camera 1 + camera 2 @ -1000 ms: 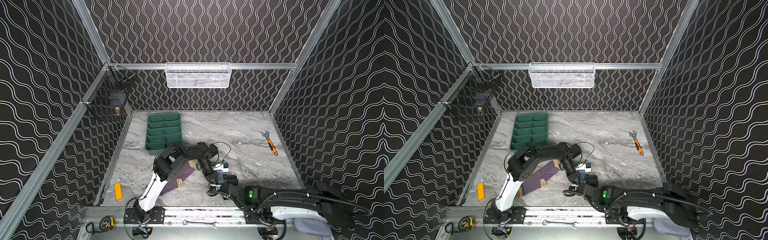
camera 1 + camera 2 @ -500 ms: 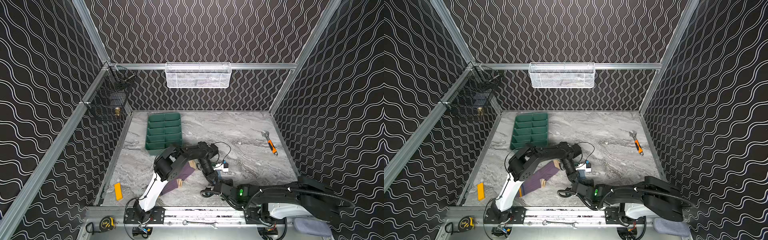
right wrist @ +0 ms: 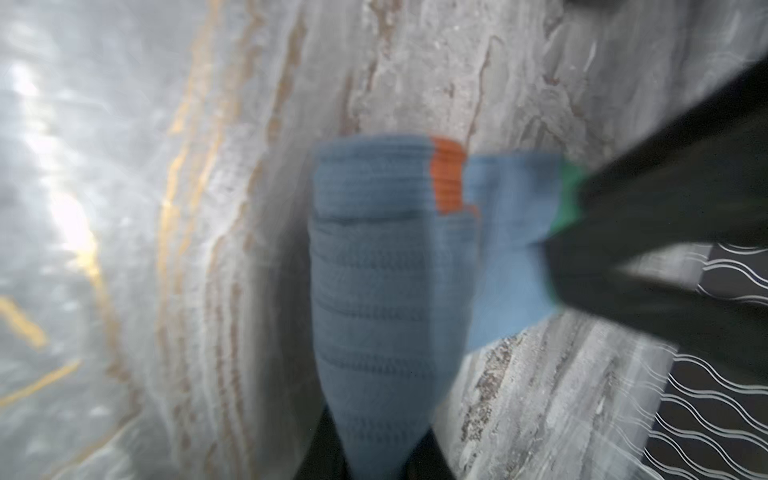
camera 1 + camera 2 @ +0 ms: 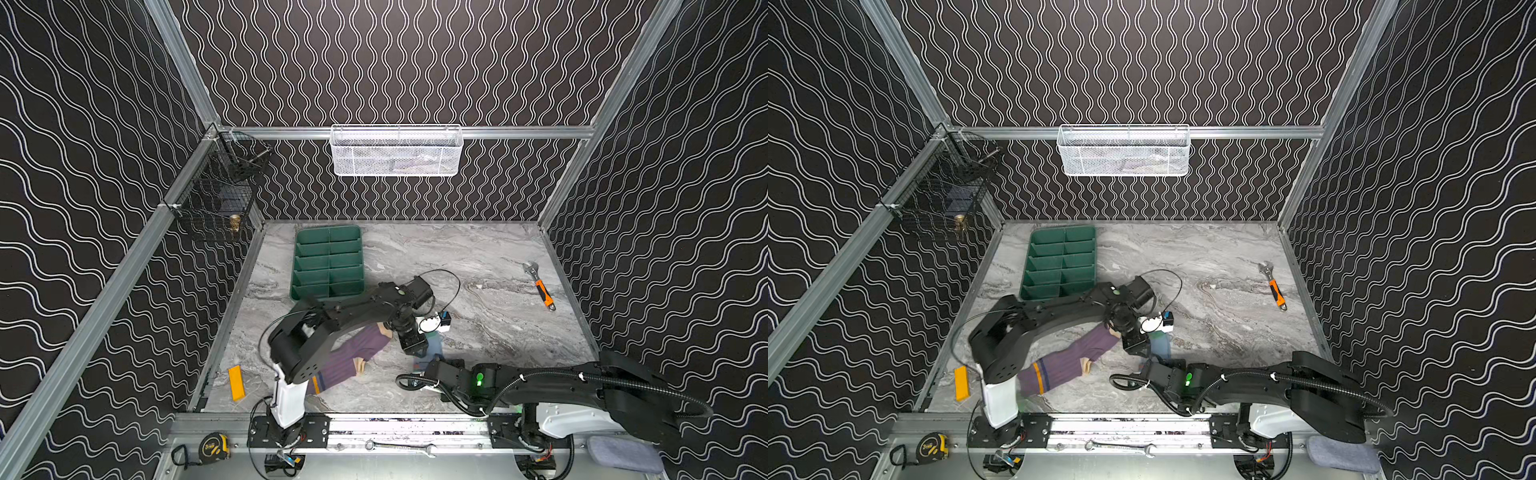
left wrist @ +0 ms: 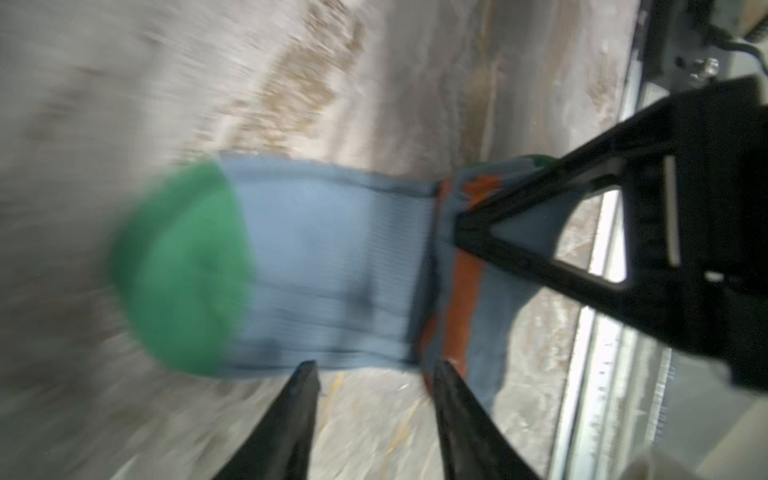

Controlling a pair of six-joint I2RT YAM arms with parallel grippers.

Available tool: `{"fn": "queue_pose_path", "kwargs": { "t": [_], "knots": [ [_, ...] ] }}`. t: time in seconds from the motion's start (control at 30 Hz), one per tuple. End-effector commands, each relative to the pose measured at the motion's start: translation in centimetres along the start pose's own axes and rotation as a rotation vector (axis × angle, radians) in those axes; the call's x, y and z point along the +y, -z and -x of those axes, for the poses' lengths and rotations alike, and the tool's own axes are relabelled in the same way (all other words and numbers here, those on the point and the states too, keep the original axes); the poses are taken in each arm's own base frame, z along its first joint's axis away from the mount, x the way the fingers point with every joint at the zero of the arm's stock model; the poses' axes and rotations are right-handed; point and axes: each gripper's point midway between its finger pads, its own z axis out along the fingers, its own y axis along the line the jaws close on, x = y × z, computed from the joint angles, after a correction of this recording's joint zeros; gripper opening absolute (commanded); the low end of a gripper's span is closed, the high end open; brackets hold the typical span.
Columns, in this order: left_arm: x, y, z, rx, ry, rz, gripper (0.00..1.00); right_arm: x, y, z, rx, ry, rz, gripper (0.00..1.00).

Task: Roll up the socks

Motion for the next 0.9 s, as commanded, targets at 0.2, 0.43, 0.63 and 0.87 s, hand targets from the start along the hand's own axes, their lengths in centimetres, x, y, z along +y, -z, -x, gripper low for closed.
{"fn": "queue_pose_path", "kwargs": {
  "t": [0.2,0.43,0.63,0.87],
  "knots": [
    [4.5,12.5,0.5,-0.257,-0.022,0.617,0.47,3.1,2.0,-0.2,0.012,-0.089,0.339,0.00],
    [0.1,26.7,-2.3,-0.543,-0.118,0.931,0.62,2.7,1.7,1.6,0.018,-0.219,0.553,0.00],
    [-8.6,25.9,-2.7,-0.536,-0.409,0.533,0.58,1.9,0.1,2.0,0.007,-0.266,0.592,0.00],
    [-8.4,19.5,-2.1,-0.427,-0.486,0.455,0.61,-0.4,-2.6,1.8,0.037,-0.305,0.608,0.00]
  ]
}}
